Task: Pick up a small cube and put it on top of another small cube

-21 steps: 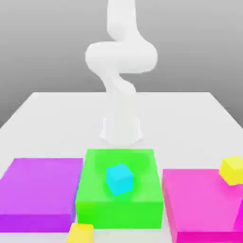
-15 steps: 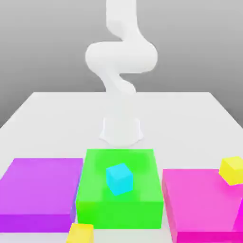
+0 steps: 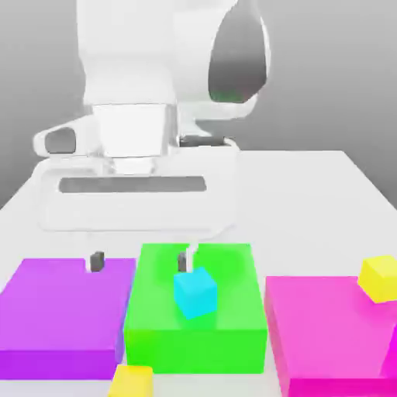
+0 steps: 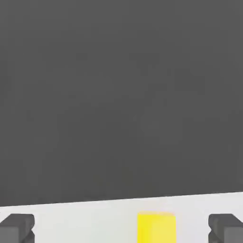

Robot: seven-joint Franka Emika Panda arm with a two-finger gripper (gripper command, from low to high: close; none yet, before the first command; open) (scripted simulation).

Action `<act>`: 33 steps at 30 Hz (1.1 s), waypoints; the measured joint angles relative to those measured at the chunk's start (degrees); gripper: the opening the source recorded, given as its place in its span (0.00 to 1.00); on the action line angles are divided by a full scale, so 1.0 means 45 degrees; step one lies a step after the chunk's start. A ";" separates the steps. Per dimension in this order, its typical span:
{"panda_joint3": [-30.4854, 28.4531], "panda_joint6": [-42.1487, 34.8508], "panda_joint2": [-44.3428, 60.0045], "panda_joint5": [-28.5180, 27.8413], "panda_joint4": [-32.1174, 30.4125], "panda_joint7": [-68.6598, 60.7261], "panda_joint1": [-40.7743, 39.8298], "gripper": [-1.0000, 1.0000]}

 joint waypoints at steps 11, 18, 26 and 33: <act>0.0205 0.2480 0.5052 0.0444 0.0201 -0.0652 -0.0620 0.50; 0.0332 0.2839 0.5519 0.0535 0.0296 -0.0718 -0.0727 0.00; 0.0028 0.0657 0.2452 -0.0012 -0.0595 -0.0147 -0.0279 0.00; 0.0354 -0.1044 -0.0756 -0.0368 -0.2088 0.0654 0.0289 0.00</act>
